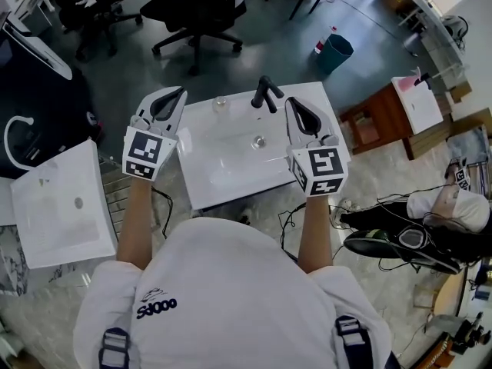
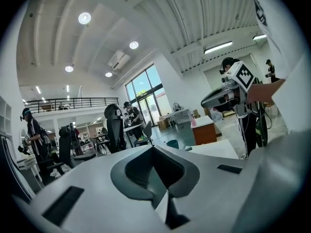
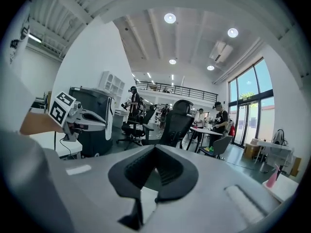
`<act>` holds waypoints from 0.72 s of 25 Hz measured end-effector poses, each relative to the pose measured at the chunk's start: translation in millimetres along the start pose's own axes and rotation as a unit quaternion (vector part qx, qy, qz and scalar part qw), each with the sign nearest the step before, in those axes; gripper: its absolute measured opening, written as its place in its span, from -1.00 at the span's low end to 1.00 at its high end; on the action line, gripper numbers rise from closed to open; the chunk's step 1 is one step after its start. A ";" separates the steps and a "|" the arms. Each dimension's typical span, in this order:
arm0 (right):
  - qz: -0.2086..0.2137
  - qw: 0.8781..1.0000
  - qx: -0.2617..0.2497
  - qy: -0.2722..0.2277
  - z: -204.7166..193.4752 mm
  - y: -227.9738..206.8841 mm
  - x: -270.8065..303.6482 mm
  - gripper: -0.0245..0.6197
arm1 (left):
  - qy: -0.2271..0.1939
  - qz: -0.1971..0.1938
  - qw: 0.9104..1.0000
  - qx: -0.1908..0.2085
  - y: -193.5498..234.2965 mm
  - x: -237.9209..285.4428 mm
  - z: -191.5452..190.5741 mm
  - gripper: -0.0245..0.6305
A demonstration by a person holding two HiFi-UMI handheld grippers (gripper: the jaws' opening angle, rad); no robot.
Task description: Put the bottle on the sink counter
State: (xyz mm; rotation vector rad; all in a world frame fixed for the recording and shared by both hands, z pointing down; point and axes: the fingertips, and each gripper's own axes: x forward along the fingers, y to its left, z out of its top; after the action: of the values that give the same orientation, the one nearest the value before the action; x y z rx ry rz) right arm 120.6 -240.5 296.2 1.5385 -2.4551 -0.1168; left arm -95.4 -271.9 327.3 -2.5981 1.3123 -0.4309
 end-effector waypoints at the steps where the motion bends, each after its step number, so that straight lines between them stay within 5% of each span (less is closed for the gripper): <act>1: 0.005 1.000 0.003 -0.004 4.6 0.9 -0.1 -0.89 | 0.004 -0.001 1.000 0.003 0.2 -1.6 2.5 -0.91; 18: 0.028 0.999 -0.018 -0.012 24.6 8.4 -2.0 -0.90 | -0.024 -0.035 0.999 0.015 -21.5 -2.2 36.1 -0.91</act>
State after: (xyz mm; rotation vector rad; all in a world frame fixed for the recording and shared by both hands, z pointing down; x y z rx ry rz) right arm 108.1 -236.5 273.7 1.4591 -2.4981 -0.1694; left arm -68.1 -255.8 299.6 -2.6185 1.1925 -0.3933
